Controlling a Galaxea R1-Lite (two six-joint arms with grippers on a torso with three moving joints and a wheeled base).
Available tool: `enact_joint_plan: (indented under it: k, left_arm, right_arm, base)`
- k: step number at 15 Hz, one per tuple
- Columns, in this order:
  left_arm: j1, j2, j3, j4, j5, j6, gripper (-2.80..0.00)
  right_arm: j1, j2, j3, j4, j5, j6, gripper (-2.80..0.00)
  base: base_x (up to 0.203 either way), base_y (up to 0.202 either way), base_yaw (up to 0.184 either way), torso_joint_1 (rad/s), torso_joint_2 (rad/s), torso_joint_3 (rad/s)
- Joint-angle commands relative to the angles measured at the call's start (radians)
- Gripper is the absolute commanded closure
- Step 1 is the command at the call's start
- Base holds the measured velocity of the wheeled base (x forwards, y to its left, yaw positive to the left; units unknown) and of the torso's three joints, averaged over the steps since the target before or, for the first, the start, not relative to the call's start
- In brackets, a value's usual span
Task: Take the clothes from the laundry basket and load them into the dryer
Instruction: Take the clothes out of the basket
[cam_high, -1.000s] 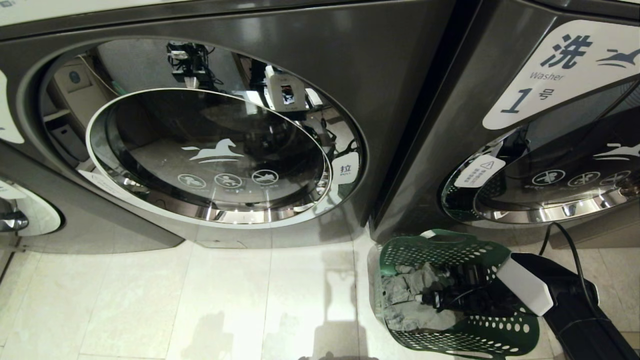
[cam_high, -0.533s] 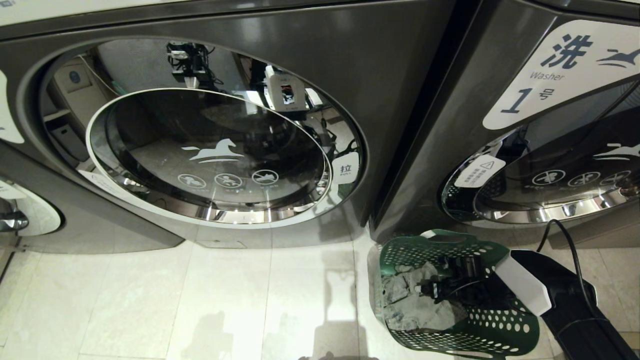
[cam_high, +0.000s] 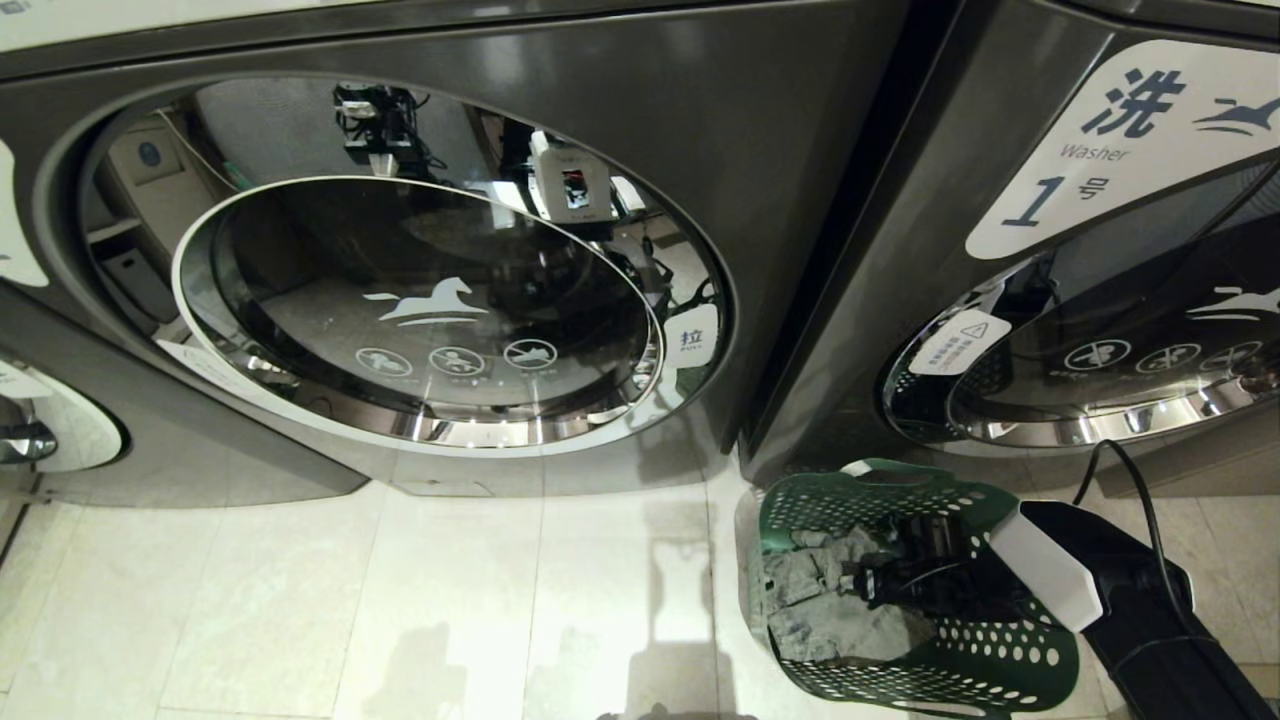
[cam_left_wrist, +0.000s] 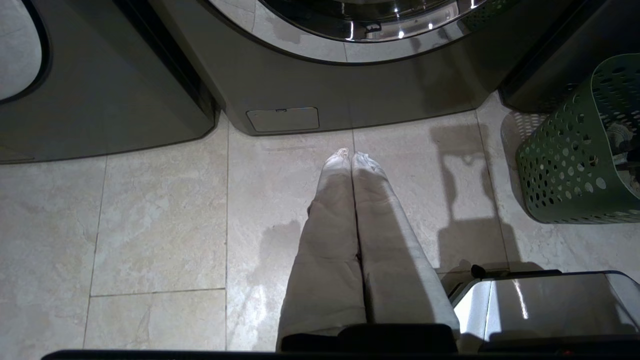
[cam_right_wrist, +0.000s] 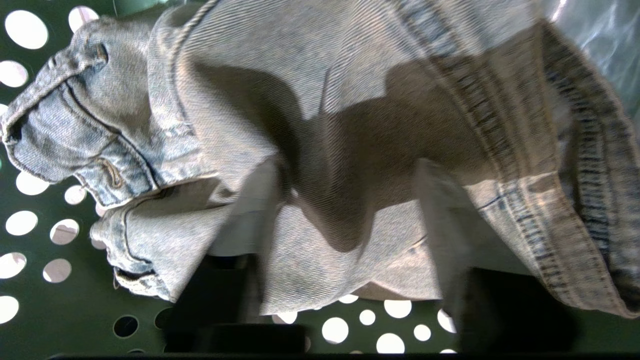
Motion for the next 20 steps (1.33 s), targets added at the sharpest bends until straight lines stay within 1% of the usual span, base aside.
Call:
enact_joint_plan:
  k: [1, 5, 8, 10, 14, 17, 20]
  left_arm:
    - [0.000, 0.000, 0.000, 0.000, 0.000, -0.001, 0.00]
    - [0.000, 0.000, 0.000, 0.000, 0.000, 0.000, 0.00]
    - [0.000, 0.000, 0.000, 0.000, 0.000, 0.000, 0.00]
    - [0.000, 0.000, 0.000, 0.000, 0.000, 0.001, 0.00]
    - [0.000, 0.000, 0.000, 0.000, 0.000, 0.001, 0.00]
    - [0.000, 0.000, 0.000, 0.000, 0.000, 0.001, 0.00]
    - [0.000, 0.000, 0.000, 0.000, 0.000, 0.001, 0.00]
  right_arm:
    - [0.000, 0.001, 0.003, 0.008, 0.003, 0.010, 0.00]
    - [0.000, 0.001, 0.011, 0.025, 0.005, 0.074, 0.00]
    - [-0.001, -0.018, 0.055, 0.002, 0.004, 0.072, 0.00]
    - [-0.008, -0.081, 0.138, -0.039, 0.004, 0.071, 0.00]
    - [-0.026, -0.267, 0.280, -0.040, 0.018, 0.081, 0.00]
    - [-0.026, -0.320, 0.356, -0.047, 0.077, 0.084, 0.00]
    - [-0.026, -0.368, 0.430, -0.064, 0.083, 0.084, 0.00]
  base:
    - [0.000, 0.000, 0.000, 0.000, 0.00, 0.000]
    - [0.000, 0.000, 0.000, 0.000, 0.00, 0.000]
    - [0.000, 0.000, 0.000, 0.000, 0.00, 0.000]
    - [0.000, 0.000, 0.000, 0.000, 0.00, 0.000]
    - [0.000, 0.000, 0.000, 0.000, 0.00, 0.000]
    - [0.000, 0.000, 0.000, 0.000, 0.00, 0.000]
    - [0.000, 0.000, 0.000, 0.000, 0.00, 0.000]
